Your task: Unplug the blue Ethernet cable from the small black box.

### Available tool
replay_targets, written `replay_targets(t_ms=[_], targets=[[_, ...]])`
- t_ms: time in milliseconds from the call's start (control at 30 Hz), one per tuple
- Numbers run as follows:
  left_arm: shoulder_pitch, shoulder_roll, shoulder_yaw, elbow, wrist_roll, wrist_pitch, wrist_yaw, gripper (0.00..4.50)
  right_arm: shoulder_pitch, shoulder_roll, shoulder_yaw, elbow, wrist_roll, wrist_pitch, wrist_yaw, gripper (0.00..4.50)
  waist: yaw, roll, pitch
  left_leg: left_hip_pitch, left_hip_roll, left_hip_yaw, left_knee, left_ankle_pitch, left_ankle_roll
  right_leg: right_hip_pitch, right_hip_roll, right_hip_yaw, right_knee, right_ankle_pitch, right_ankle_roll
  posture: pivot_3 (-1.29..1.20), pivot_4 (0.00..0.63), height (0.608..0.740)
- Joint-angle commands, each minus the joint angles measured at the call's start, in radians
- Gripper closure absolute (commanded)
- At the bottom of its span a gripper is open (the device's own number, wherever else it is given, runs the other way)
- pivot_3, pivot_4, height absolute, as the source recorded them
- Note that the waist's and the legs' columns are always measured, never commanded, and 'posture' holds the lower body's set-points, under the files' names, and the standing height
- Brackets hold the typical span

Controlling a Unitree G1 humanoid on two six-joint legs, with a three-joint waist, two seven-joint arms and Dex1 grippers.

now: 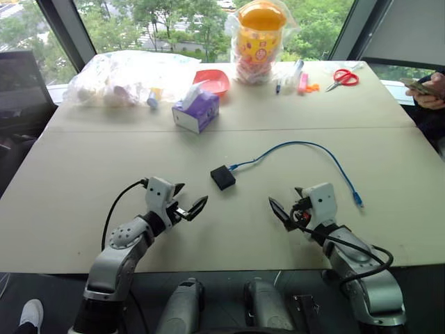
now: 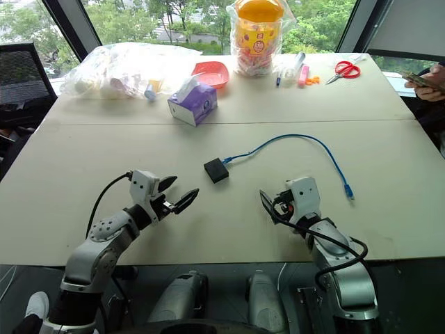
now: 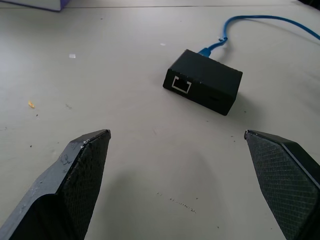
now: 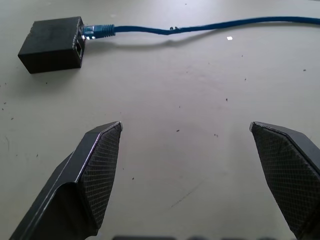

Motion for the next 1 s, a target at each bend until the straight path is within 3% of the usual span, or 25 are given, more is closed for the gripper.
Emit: replay_targets(t_ms=[33,567,767,1000], targets=[[-0.003,0.003,0.011,-0.025,-0.016,-0.012,-0.012,0.03,-0.023,-0.003,-0.025,-0.052,0.042,0.035,0.003,0.24,0.0,0.0,0.0,0.0,0.0,0.0,0.0,0.0,0.0,0.0,0.0,0.0,0.0,0.0,0.0,0.0,0.15,0.74],[-0.059,0.19,0.053,0.015,-0.139,0.114,-0.227,0.03,-0.201,-0.249,-0.021,-0.049,0.197,0.25,0.199,0.24,-0.003,0.001,0.001,0.0,0.0,0.0,0.0,0.0,0.0,0.0,0.0,0.0,0.0,0.0,0.0,0.0,0.15,0.74],[-0.202,0.288,0.071,0.143,-0.152,0.124,-0.345,0.03,-0.426,-0.428,0.082,0.09,0.189,0.293,0.361,0.24,-0.002,0.002,0.001,0.0,0.001,0.001,0.002,0.0,0.0,0.0,0.002,-0.001,0.0,0.001,-0.002,0.0,0.15,0.74],[-0.316,0.343,0.047,0.249,-0.113,0.074,-0.435,0.03,-0.752,-0.473,0.296,0.387,0.071,0.198,0.532,0.24,-0.006,0.002,0.002,-0.002,0.0,0.002,0.001,0.0,0.002,-0.002,0.001,-0.001,-0.001,0.003,0.002,0.0,0.15,0.74]])
